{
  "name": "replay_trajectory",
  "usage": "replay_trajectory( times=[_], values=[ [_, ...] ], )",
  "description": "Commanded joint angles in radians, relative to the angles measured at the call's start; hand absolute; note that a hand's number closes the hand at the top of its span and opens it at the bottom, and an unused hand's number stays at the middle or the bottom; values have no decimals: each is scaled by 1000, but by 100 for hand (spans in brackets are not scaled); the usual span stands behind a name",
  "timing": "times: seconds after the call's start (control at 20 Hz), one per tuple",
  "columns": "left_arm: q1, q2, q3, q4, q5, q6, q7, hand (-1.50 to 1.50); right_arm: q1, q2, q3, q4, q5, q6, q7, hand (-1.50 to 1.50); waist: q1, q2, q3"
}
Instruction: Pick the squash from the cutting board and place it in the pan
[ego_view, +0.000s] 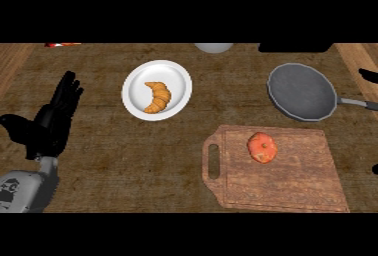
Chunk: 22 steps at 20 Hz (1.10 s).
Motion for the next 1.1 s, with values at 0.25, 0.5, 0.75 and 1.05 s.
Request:
replay_trajectory(
  times=[0.25, 0.5, 0.75, 1.05],
  values=[
    [-19, -58, 17, 18, -57, -2, 5, 0, -99, 116, 39, -174, 40, 87, 268, -150, 3, 1, 1],
    [0, -68, 12, -20, -90, 0, 28, 0, -89, 182, 63, -221, 19, 161, 287, -150, 1, 0, 1],
    [23, -81, 14, -53, -103, -14, 33, 0, -91, 267, 167, -242, 188, 125, 394, -150, 7, 0, 1],
    [39, -90, 73, -18, -105, -84, -3, 0, -104, 360, 101, -201, 233, 179, 466, -150, 4, 1, 1]
  ],
)
